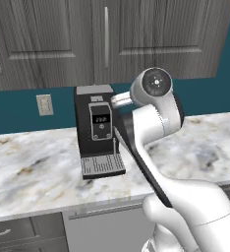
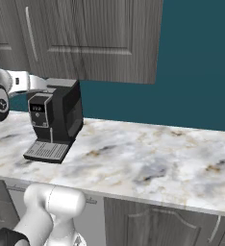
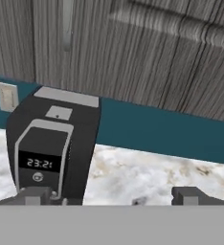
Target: Open the cabinet, pick the kettle from the cabinet, and place it in the sink.
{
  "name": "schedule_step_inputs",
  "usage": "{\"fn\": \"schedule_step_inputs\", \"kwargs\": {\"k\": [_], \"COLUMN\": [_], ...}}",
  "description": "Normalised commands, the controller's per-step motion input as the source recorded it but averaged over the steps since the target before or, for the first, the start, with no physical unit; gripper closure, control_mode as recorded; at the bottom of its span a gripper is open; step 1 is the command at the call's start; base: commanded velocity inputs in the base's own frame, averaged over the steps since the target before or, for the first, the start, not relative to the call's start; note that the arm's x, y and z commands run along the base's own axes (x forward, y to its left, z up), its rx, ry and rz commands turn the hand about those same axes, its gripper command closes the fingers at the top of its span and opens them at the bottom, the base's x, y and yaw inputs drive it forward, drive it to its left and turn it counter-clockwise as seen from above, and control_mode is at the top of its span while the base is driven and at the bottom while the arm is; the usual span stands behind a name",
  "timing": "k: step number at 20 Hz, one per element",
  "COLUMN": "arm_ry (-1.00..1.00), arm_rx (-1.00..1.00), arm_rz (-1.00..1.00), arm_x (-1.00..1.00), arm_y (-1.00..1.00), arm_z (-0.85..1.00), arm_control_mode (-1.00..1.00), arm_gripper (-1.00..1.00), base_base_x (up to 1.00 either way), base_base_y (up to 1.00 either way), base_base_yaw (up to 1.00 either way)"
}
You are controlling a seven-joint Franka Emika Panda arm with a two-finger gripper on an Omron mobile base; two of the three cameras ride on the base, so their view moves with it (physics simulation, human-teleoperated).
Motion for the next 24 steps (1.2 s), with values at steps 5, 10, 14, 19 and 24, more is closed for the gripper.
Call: {"fn": "schedule_step_inputs", "kwargs": {"k": [5, 10, 14, 19, 24], "arm_ry": [0.03, -0.01, -0.04, -0.06, -0.09], "arm_rx": [0.03, 0.01, 0.00, 0.00, 0.00], "arm_rz": [0.00, 0.00, 0.00, 0.00, 0.02], "arm_x": [0.00, 0.12, 0.21, 0.27, 0.21], "arm_y": [0.17, 0.20, 0.14, 0.07, 0.00], "arm_z": [0.30, 0.15, 0.18, 0.14, 0.17], "arm_control_mode": [-1.00, -1.00, -1.00, -1.00, -1.00], "arm_gripper": [-1.00, -1.00, -1.00, -1.00, -1.00], "base_base_x": [0.00, 0.00, 0.00, 0.00, 0.00], "base_base_y": [0.00, 0.00, 0.00, 0.00, 0.00], "base_base_yaw": [0.00, 0.00, 0.00, 0.00, 0.00]}}
